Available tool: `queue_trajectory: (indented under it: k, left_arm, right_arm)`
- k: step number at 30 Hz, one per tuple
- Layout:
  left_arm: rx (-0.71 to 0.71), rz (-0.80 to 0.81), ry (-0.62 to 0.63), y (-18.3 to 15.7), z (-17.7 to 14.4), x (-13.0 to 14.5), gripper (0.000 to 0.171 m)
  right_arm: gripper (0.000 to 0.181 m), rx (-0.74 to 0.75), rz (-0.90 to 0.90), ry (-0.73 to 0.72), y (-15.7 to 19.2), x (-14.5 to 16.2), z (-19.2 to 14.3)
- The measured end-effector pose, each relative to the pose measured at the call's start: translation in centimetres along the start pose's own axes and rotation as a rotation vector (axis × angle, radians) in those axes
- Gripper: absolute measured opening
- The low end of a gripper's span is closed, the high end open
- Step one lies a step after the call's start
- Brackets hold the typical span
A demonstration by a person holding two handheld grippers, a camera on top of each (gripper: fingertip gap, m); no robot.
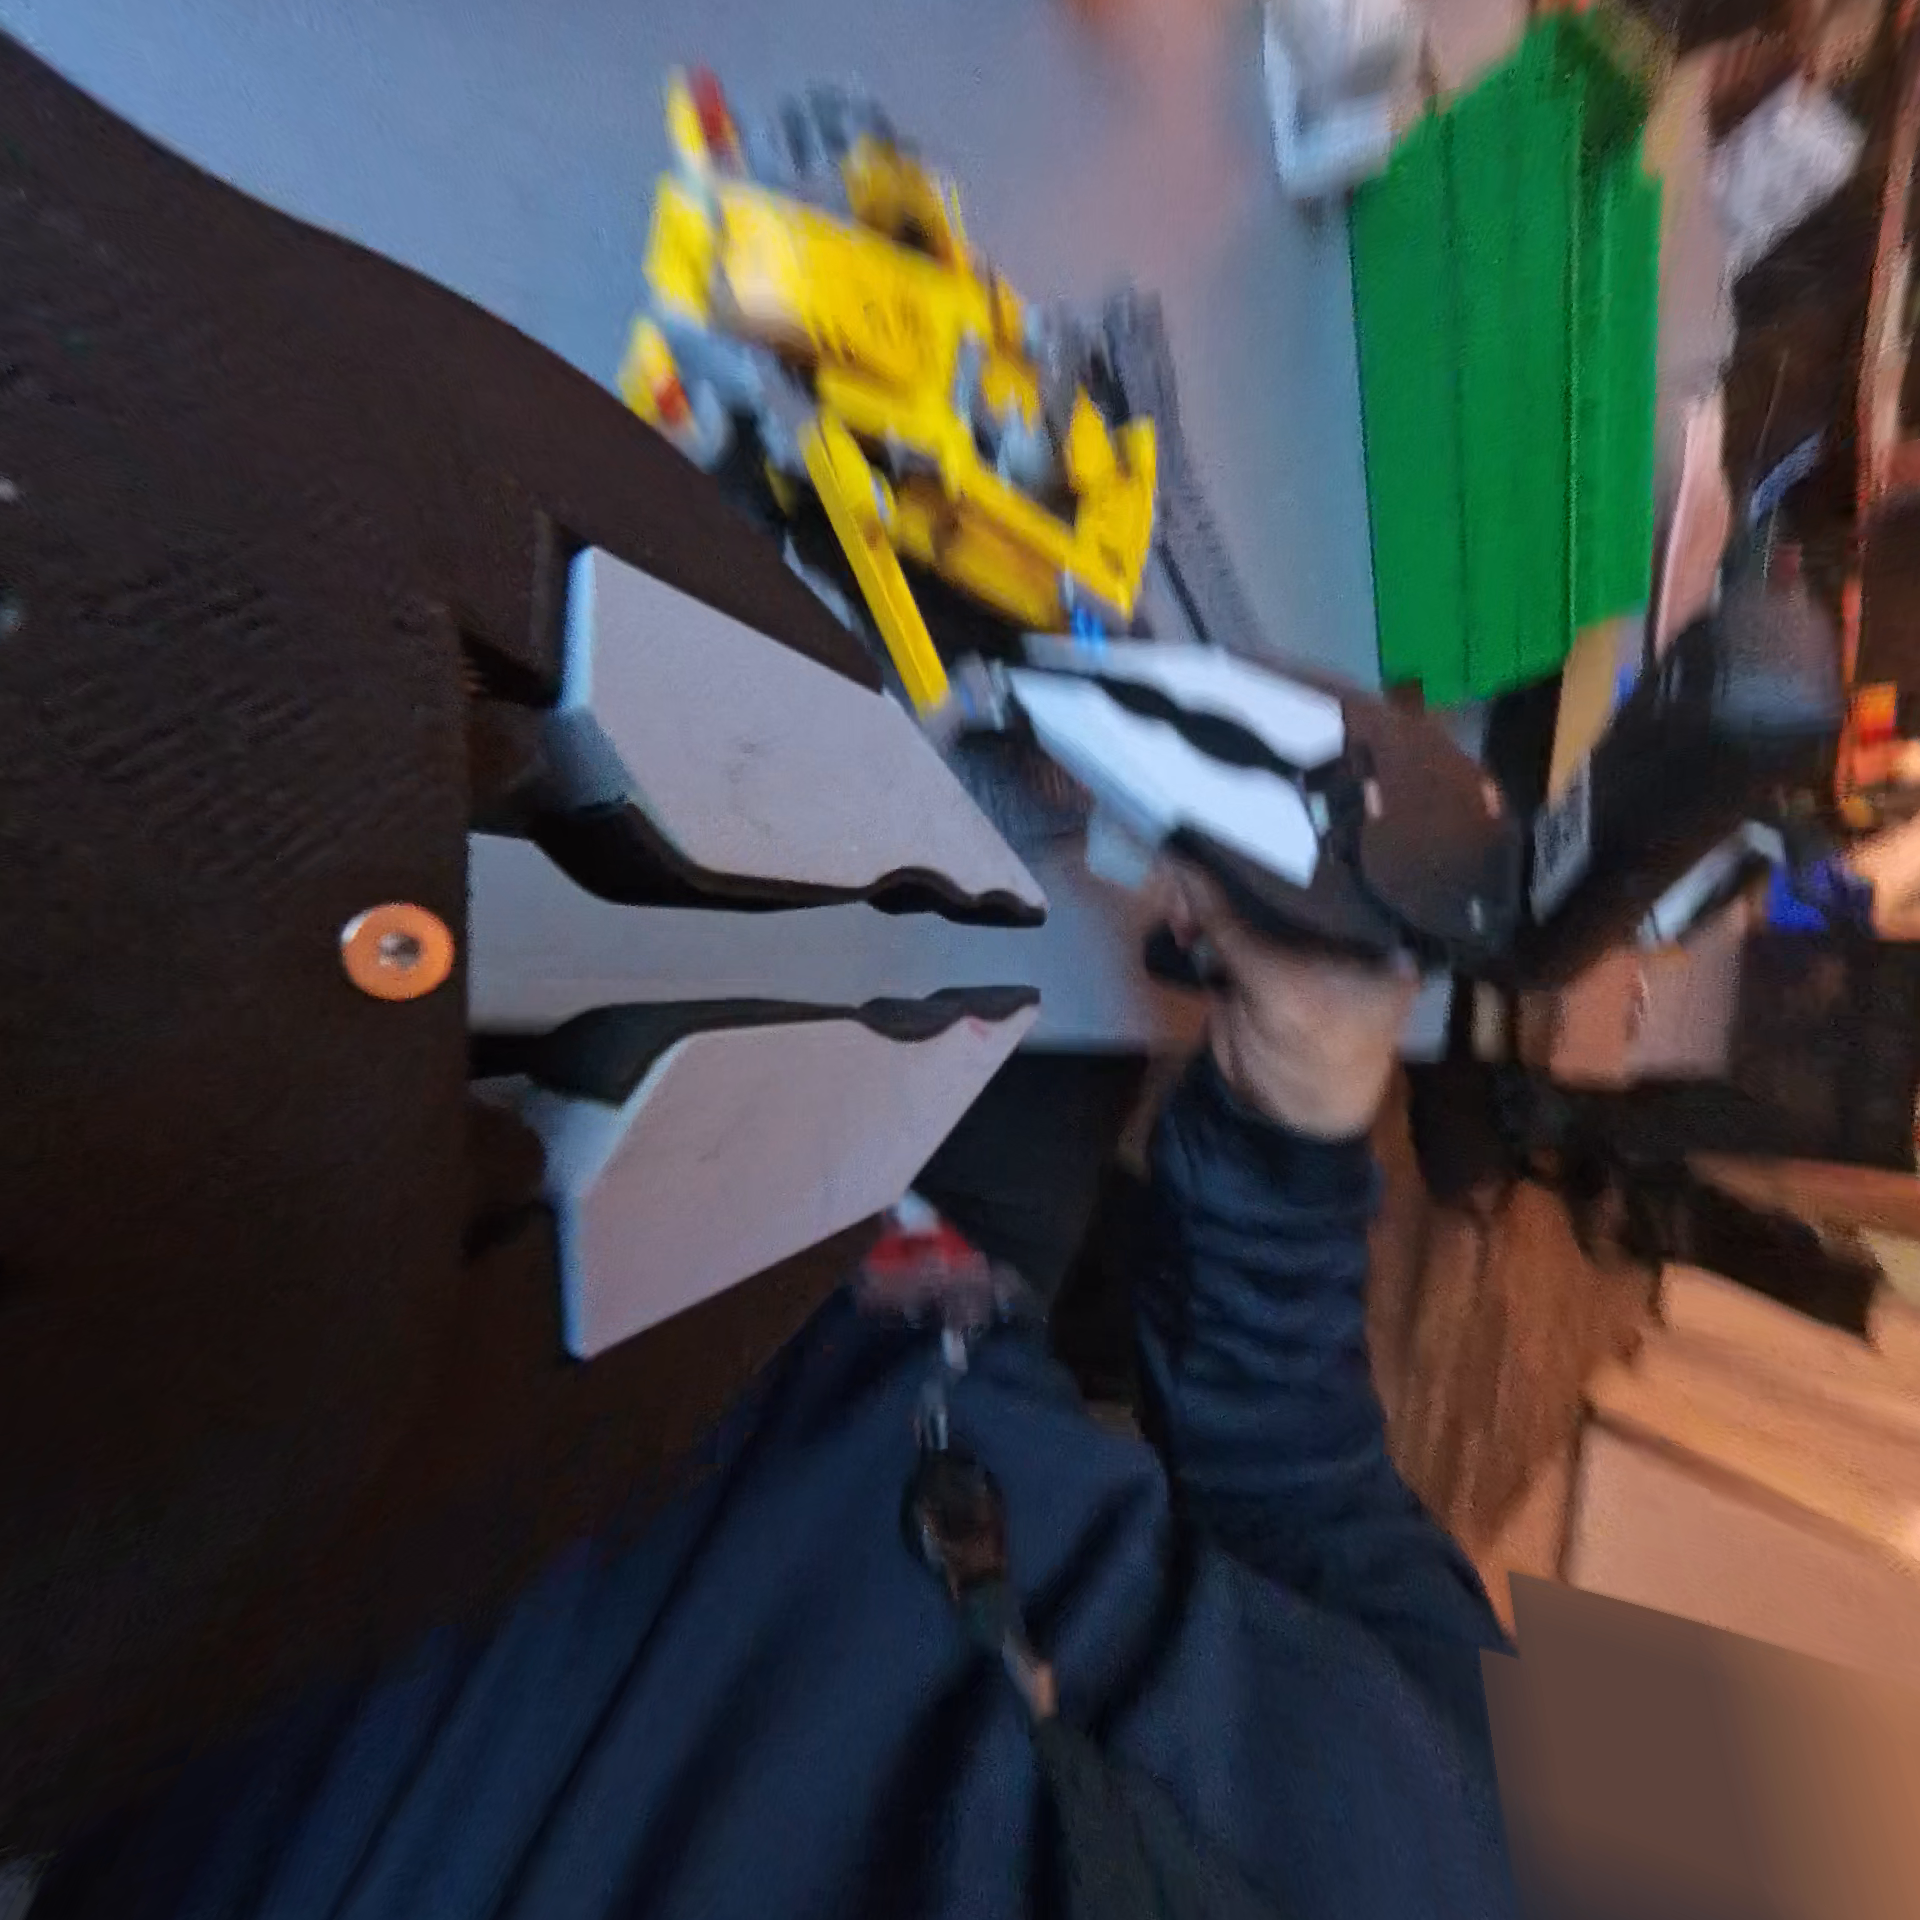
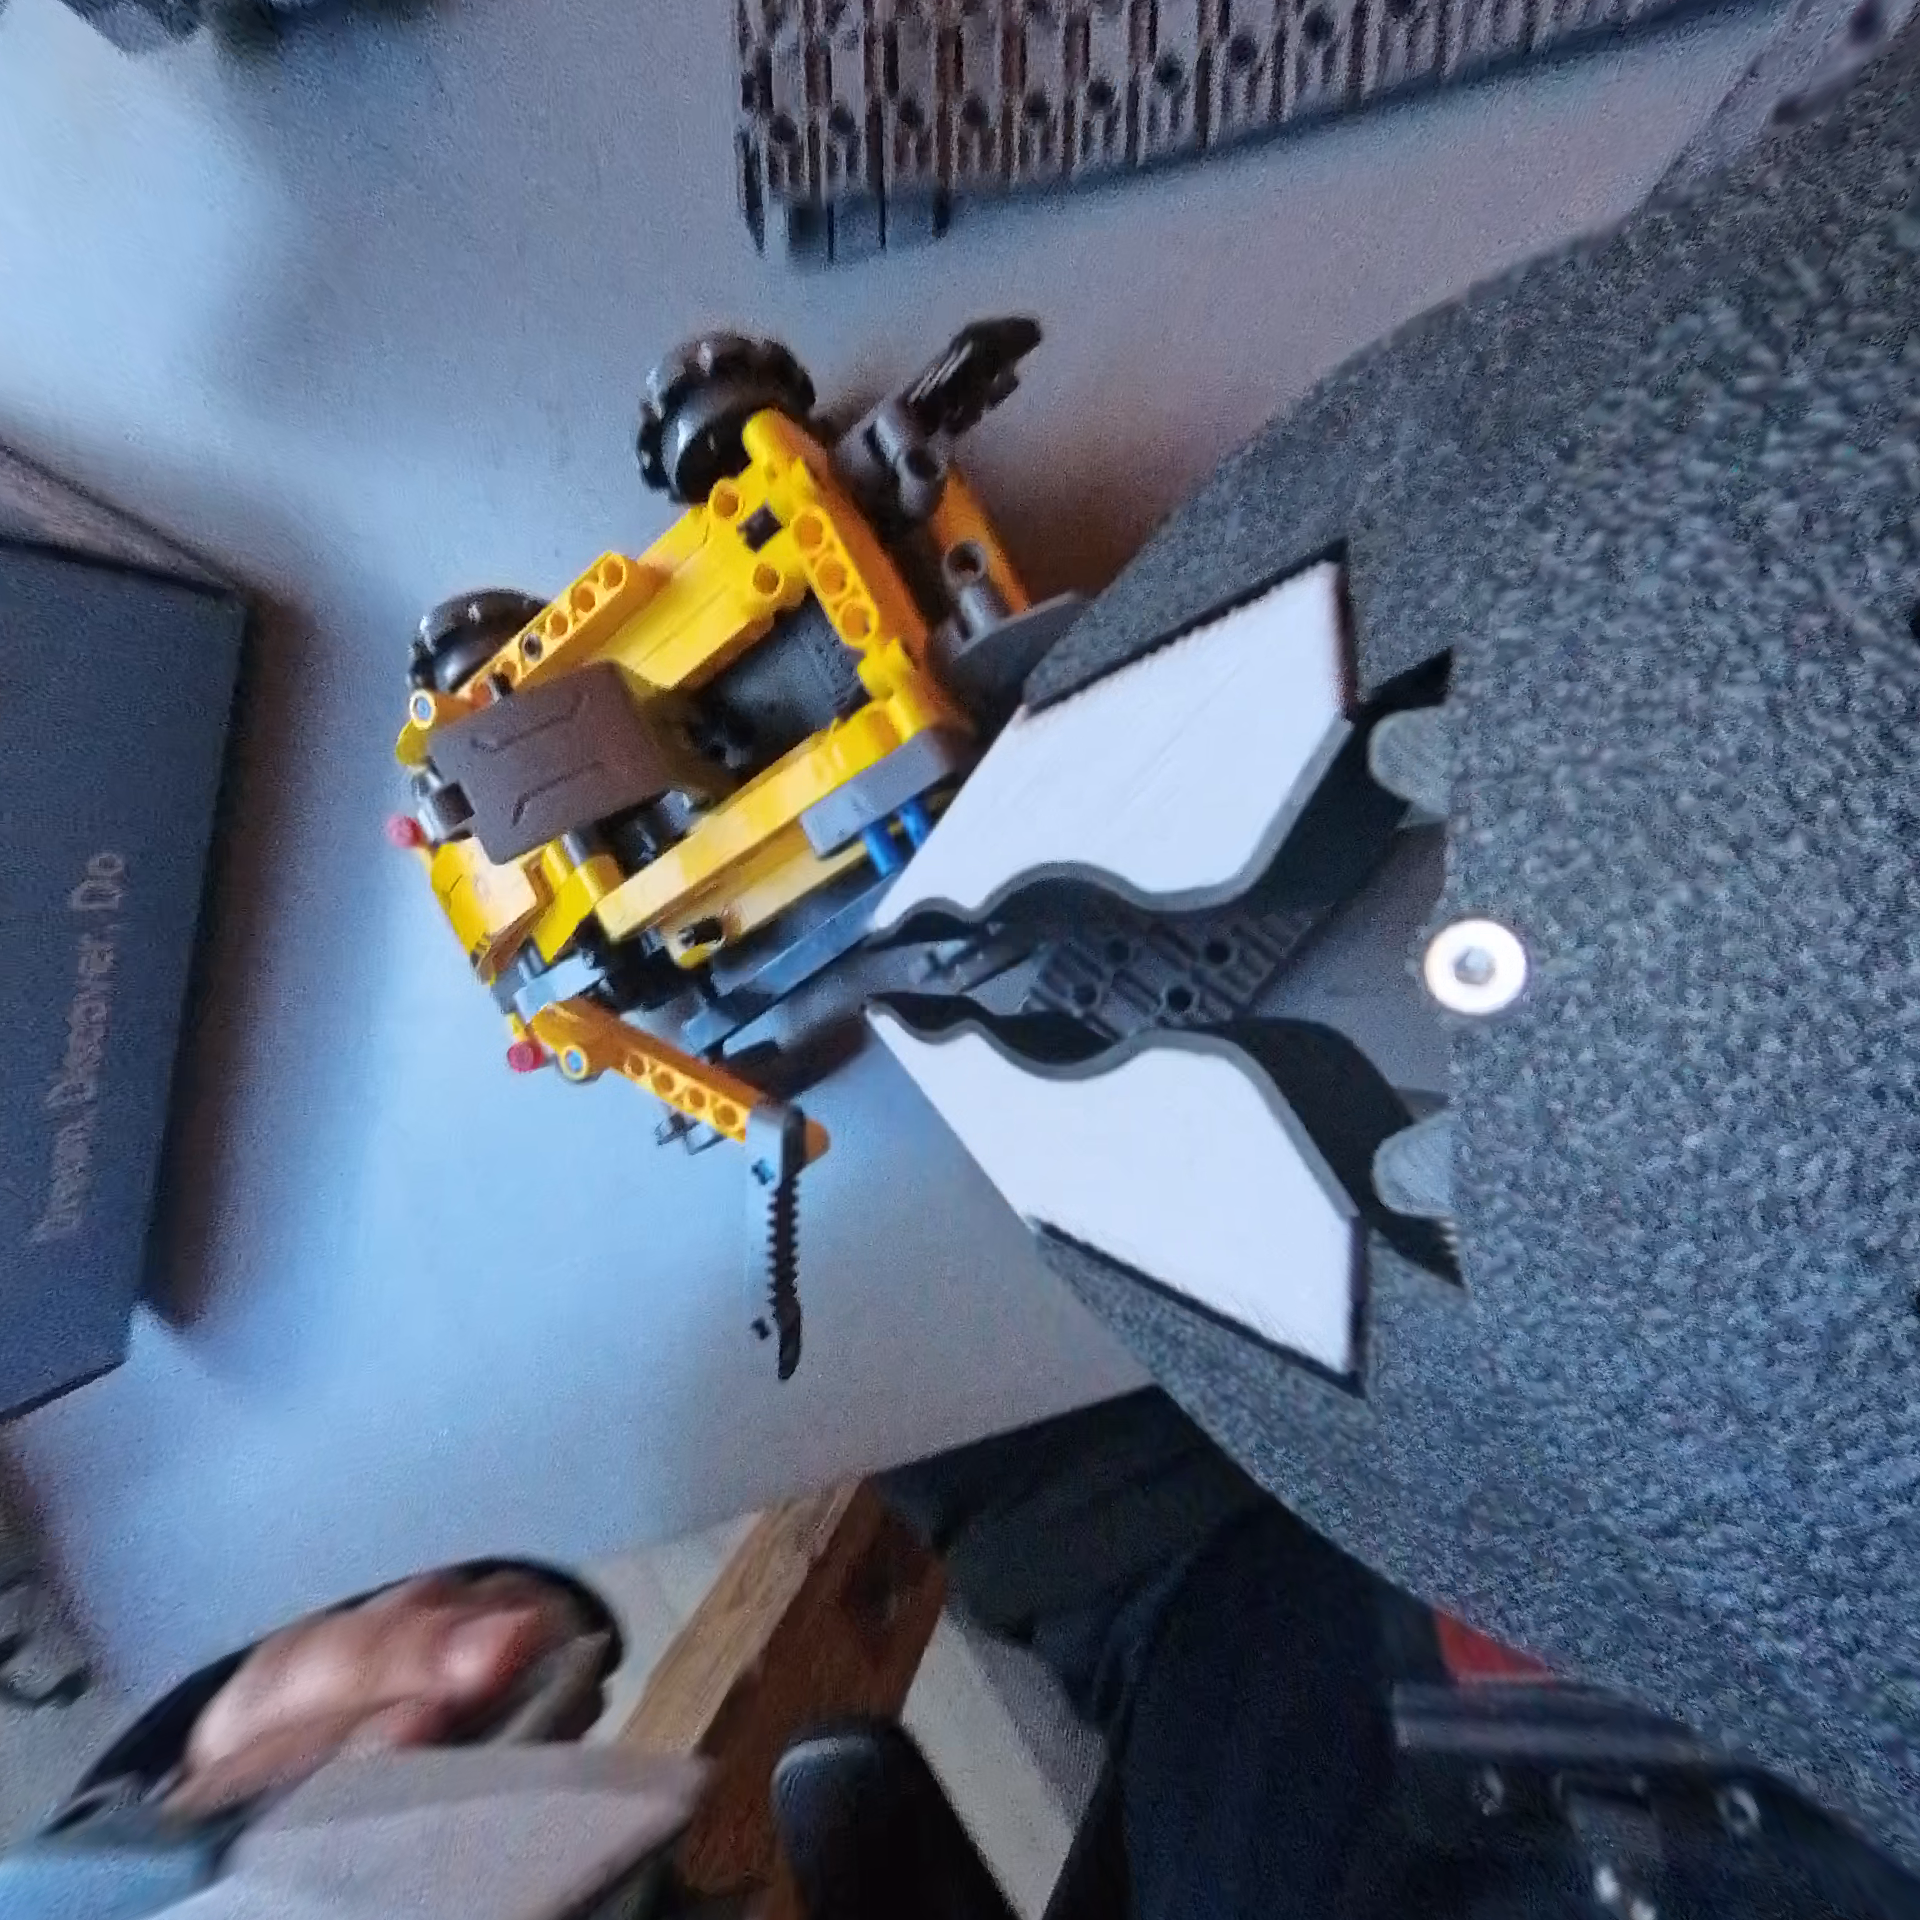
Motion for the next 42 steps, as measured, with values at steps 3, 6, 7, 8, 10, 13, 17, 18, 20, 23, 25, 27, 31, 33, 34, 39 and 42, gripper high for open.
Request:
queue_trajectory:
  k: [3,6,7,8,10,13,17,18,20,23,25,27,31,33,34,39,42]
  left_arm:
    - [-0.403,0.006,0.240,5.9,-3.9,1.7,0.016]
    - [-0.462,-0.050,0.322,9.5,-5.1,2.7,0.038]
    - [-0.450,-0.051,0.331,10.5,-4.9,3.0,0.042]
    - [-0.430,-0.066,0.338,11.3,-4.5,3.5,0.048]
    - [-0.356,-0.104,0.342,12.0,-3.2,3.9,0.048]
    - [-0.344,-0.052,0.352,12.8,-1.9,3.5,0.052]
    - [-0.332,-0.019,0.359,14.5,-1.1,2.5,0.079]
    - [-0.304,-0.029,0.354,14.8,-0.7,2.4,0.091]
    - [-0.247,-0.052,0.411,14.9,0.0,3.0,0.105]
    - [-0.236,-0.030,0.549,15.5,0.7,4.8,0.110]
    - [-0.250,0.007,0.607,15.8,1.0,5.5,0.116]
    - [-0.249,0.007,0.617,15.9,1.1,5.4,0.115]
    - [-0.248,0.010,0.571,16.4,0.8,5.0,0.102]
    - [-0.246,0.019,0.536,16.5,0.7,5.1,0.101]
    - [-0.247,0.017,0.521,16.5,0.8,5.2,0.100]
    - [-0.235,0.092,0.504,16.5,2.2,5.5,0.115]
    - [-0.208,0.131,0.472,16.5,2.5,5.6,0.111]
  right_arm:
    - [0.009,0.084,-0.087,0.031,-1.2,0.2,-0.3]
    - [0.007,0.176,-0.136,0.021,-2.8,-0.1,0.0]
    - [0.003,0.192,-0.140,0.012,-3.4,-0.2,0.3]
    - [0.000,0.202,-0.121,0.020,-4.1,-0.1,0.7]
    - [0.013,0.193,-0.052,0.067,-5.2,0.1,1.1]
    - [0.009,0.181,-0.013,-0.009,-5.9,-1.0,-0.5]
    - [0.017,0.015,-0.020,-0.032,-4.6,-2.4,-1.8]
    - [0.017,-0.059,-0.029,-0.014,-3.8,-2.6,-1.8]
    - [0.024,-0.143,-0.035,0.056,-2.8,-2.7,-1.1]
    - [0.024,-0.177,-0.045,0.164,-2.4,-2.6,0.7]
    - [0.025,-0.188,-0.065,0.266,-2.1,-2.3,2.0]
    - [0.024,-0.243,-0.069,0.335,-1.3,-2.4,2.7]
    - [0.020,-0.356,-0.008,0.445,-0.5,-2.4,3.6]
    - [0.015,-0.431,0.105,0.472,-0.6,-2.6,3.8]
    - [0.013,-0.474,0.149,0.467,-0.7,-2.7,3.8]
    - [0.011,-0.583,0.275,0.432,-0.4,-3.3,3.7]
    - [0.012,-0.587,0.281,0.404,-0.3,-3.1,3.7]
Point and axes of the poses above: each gripper's, where its closed fingertips meet, z out along the fingers, x out of its underside, y = z × x across the jaws, the point moved 4 cm from there along -z, back along the fingers, and after that the axes turned 13 degrees about x, right-handed, at the moved point
